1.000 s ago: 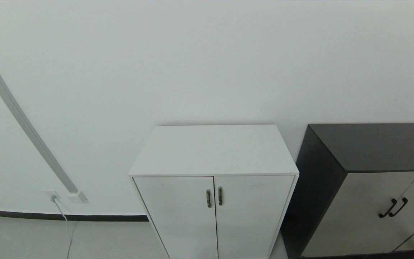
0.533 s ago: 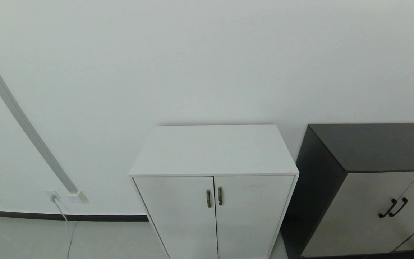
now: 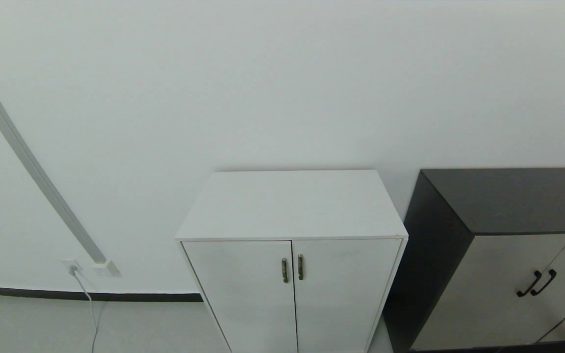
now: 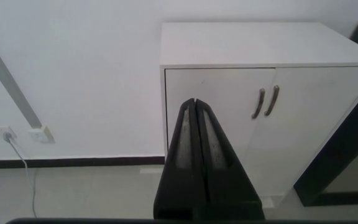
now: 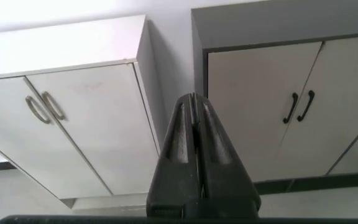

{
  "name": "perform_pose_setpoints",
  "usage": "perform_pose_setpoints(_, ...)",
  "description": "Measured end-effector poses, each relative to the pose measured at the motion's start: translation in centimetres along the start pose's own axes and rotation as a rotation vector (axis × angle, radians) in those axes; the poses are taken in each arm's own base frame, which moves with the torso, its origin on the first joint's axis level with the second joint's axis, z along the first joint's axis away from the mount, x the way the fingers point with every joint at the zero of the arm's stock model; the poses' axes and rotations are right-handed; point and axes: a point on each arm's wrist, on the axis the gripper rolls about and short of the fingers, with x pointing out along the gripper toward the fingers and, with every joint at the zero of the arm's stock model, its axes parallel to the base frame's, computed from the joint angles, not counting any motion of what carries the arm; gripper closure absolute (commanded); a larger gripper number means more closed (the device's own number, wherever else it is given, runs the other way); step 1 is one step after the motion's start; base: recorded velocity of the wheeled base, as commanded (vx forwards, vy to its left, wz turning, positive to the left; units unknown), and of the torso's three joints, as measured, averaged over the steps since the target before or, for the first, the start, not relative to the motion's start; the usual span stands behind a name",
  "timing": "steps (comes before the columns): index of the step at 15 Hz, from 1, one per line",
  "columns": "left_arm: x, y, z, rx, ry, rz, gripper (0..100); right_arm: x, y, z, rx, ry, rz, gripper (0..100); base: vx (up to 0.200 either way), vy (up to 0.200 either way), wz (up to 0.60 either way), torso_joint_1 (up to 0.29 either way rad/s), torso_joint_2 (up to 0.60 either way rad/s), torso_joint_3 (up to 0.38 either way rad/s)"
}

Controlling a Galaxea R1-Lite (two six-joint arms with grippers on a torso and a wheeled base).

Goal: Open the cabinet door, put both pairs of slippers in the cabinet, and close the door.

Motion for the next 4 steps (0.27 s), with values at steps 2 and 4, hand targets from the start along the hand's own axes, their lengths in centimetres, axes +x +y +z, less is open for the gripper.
perform_pose_setpoints(2,0.00,0.00,0.00,0.000,0.000,0.000,100,-0.01,0.00,-0.01,-0.003,-0.001,0.000,100,0.000,0.000,0.00,0.000,0.00,0.000)
perform_pose_setpoints(4,0.00,0.00,0.00,0.000,0.000,0.000,100,-0.02,0.00,0.01,-0.002,-0.002,0.000,100,0.000,0.000,0.00,0.000,0.00,0.000)
